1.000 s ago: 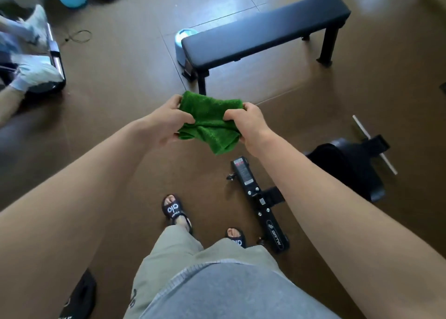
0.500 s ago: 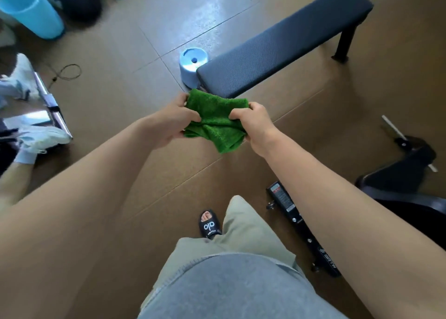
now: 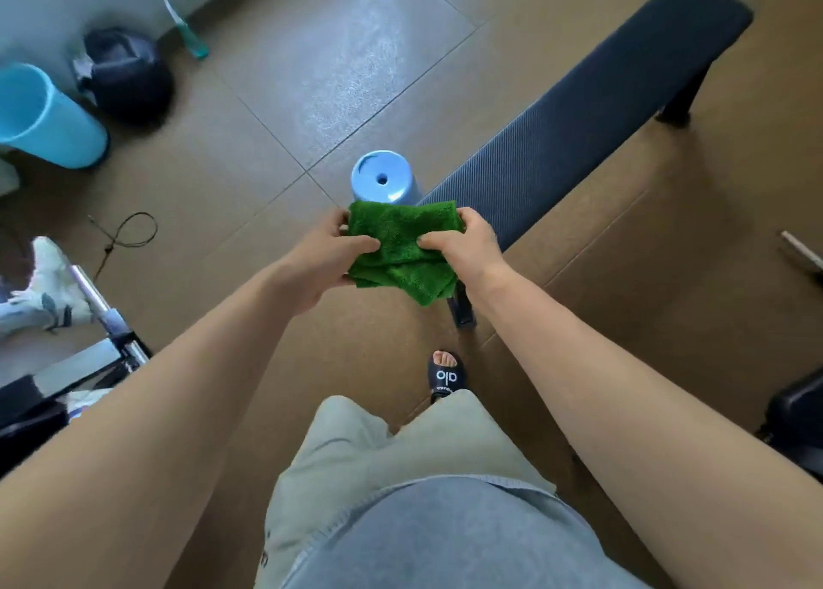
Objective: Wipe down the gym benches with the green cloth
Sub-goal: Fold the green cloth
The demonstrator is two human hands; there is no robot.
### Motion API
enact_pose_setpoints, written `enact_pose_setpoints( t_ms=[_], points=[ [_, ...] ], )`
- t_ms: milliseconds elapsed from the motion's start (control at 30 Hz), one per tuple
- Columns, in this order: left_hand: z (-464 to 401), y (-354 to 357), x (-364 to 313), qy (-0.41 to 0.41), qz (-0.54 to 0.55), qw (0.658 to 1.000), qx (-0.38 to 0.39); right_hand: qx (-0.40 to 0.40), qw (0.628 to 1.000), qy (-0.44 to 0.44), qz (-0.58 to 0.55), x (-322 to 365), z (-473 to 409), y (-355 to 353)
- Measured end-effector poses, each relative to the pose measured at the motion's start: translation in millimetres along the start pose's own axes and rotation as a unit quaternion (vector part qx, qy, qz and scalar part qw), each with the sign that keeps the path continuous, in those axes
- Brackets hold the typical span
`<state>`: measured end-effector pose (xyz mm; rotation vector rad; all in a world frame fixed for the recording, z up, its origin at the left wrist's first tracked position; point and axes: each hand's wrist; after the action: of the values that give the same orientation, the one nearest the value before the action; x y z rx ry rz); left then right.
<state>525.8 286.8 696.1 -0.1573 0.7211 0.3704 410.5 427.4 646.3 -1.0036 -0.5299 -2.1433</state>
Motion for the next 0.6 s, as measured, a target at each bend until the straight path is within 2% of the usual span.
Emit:
enact_pose_setpoints(
  t_ms=[167,333,433,600],
  points=[
    [-74.9,-77.1,-49.3,-0.002,-0.036,0.999,0.029,-0.038,0.999,0.013,0.026,48.5,-77.2,38.0],
    [-182.2,-167.7,-83.1,0.007,-0.149,0.986,0.070,-0.117,0.992,0.048,0.007,76.5,-183.0,90.6],
    [-256.4,-220.2,-93.1,0.005,-0.211,0.971,0.111,-0.160,0.985,0.063,-0.007,73.9,-252.0,118.4],
    [-361.4,-285.3,-78.9,-0.013,-0.243,0.957,0.156,-0.208,0.970,0.080,-0.095,48.3,-350.3,151.1]
  ],
)
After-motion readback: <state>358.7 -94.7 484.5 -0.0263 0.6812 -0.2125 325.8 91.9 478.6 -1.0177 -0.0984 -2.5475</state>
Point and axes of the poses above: each hand's wrist, its own z-axis away from the middle knuckle, its own y-axis out of the palm, x = y × z, and after that the axes turned 14 degrees about x, right-handed
